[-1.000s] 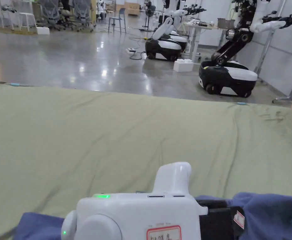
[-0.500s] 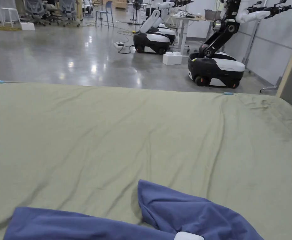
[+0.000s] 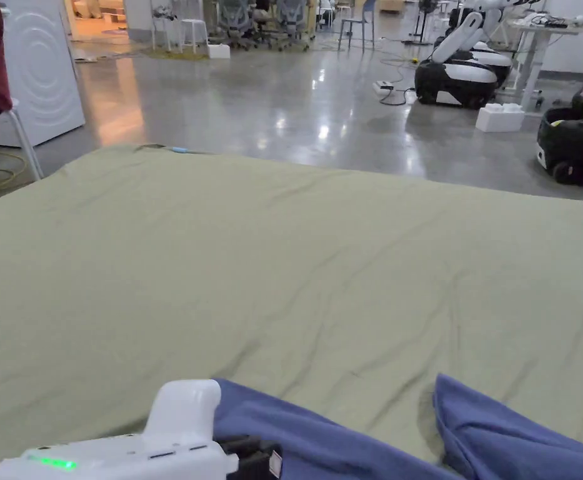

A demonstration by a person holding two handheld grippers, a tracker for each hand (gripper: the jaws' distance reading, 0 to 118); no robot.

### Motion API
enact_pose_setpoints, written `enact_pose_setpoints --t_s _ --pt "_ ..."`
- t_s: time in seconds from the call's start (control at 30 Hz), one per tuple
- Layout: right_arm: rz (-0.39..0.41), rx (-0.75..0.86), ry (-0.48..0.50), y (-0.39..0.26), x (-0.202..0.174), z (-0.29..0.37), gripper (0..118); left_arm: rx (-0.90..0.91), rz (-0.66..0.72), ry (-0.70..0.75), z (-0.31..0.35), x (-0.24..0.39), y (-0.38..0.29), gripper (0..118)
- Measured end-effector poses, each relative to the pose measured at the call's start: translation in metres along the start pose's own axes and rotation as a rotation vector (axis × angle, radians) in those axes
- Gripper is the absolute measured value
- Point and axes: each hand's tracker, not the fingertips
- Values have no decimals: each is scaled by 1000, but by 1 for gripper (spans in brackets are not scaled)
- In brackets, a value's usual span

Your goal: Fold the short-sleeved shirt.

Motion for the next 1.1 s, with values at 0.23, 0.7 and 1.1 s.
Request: enact_pose_setpoints --t_s 0.23,0.7,1.1 --pt "43 -51 18 3 -20 -18 3 88 139 104 -34 -80 62 18" --pt "44 -96 -92 7 0 -31 3 -136 -188 268 -110 -47 50 17" --pt "62 -292 -26 37 84 -107 97 -193 -127 230 -112 -44 34 8"
